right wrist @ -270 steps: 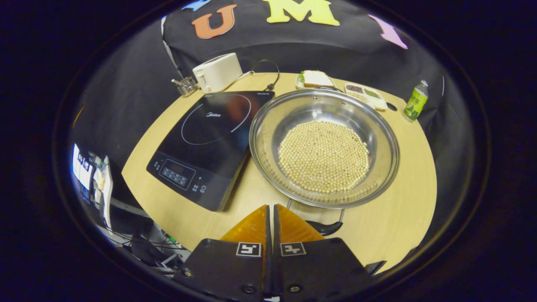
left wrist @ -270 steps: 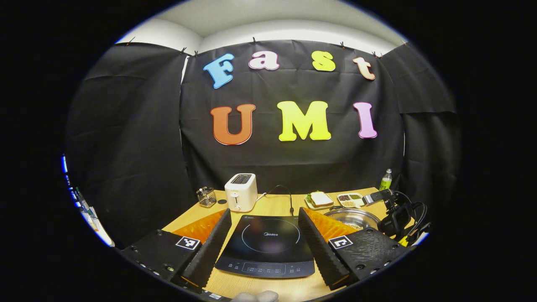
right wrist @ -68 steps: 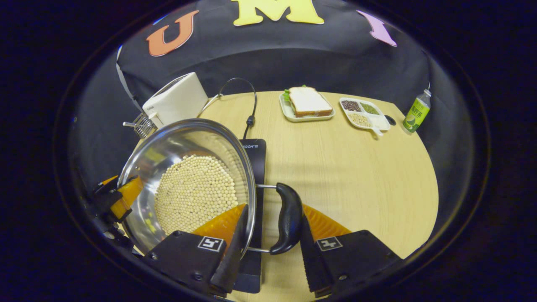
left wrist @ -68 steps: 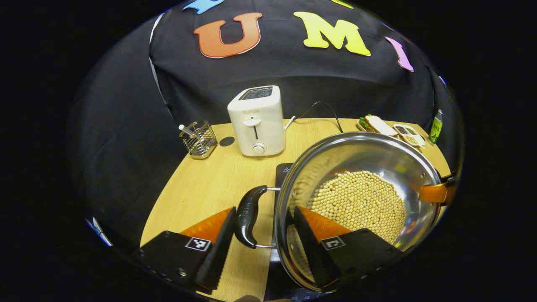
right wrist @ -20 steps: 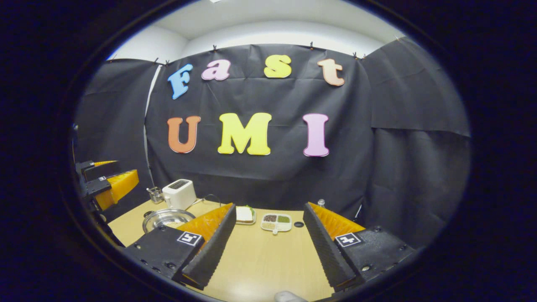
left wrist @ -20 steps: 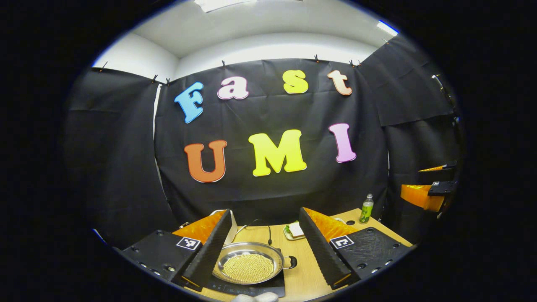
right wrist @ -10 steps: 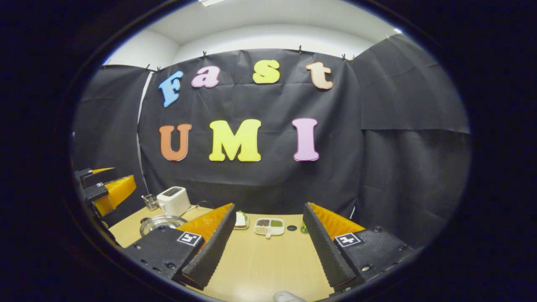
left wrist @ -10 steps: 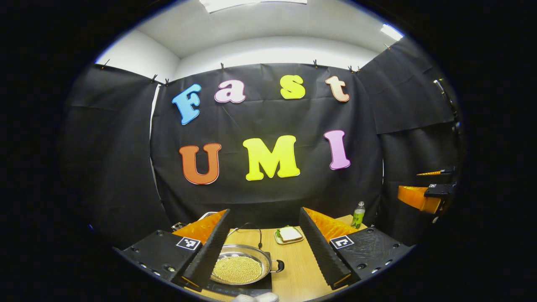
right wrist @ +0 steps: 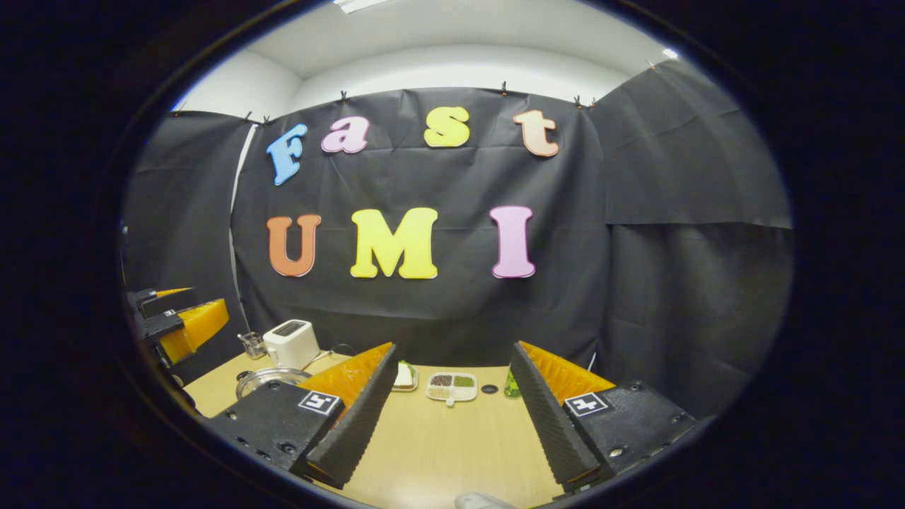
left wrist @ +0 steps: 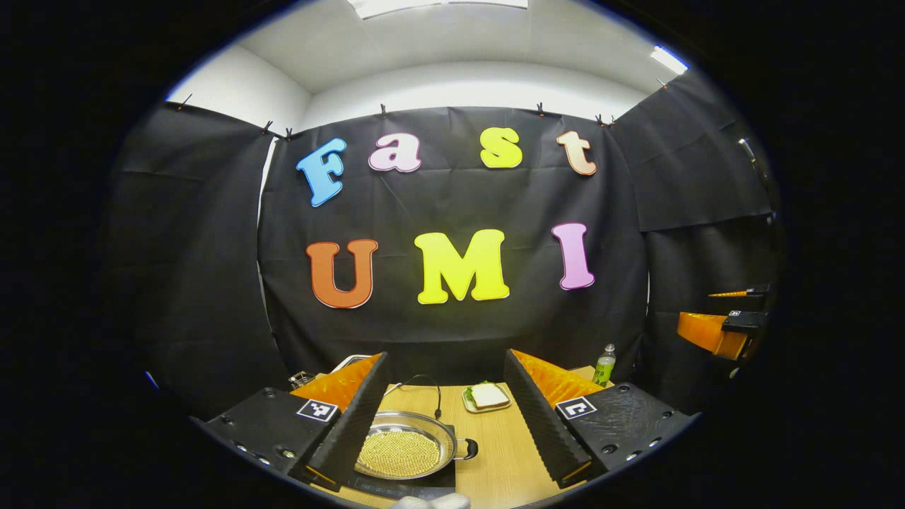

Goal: First push the handle of the pot to place it horizontally, then grasp the pot with both hands and set it on the induction cooktop.

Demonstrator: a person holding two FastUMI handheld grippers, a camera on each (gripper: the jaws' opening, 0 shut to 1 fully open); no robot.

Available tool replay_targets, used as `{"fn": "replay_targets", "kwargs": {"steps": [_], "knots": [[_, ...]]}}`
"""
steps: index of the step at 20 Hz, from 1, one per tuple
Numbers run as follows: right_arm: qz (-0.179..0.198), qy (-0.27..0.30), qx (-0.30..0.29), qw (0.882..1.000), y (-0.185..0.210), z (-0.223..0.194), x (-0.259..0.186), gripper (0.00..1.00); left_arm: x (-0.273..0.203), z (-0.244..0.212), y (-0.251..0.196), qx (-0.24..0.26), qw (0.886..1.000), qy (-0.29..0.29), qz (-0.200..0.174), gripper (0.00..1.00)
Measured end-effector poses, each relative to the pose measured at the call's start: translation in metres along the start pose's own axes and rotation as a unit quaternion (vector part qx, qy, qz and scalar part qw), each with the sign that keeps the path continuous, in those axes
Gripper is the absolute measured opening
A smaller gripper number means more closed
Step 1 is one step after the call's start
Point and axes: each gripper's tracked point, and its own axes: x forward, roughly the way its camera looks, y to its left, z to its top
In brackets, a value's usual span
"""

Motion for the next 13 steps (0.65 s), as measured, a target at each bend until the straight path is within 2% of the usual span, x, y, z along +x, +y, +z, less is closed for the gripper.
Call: {"fn": "replay_targets", "kwargs": {"steps": [13], "knots": [[-0.006, 0.014, 0.008, 1.0, 0.0072, -0.0053, 0.001, 1.0, 0.0028, -0.0061, 0.0043, 0.004, 1.0, 0.013, -0.014, 0.96]]}}
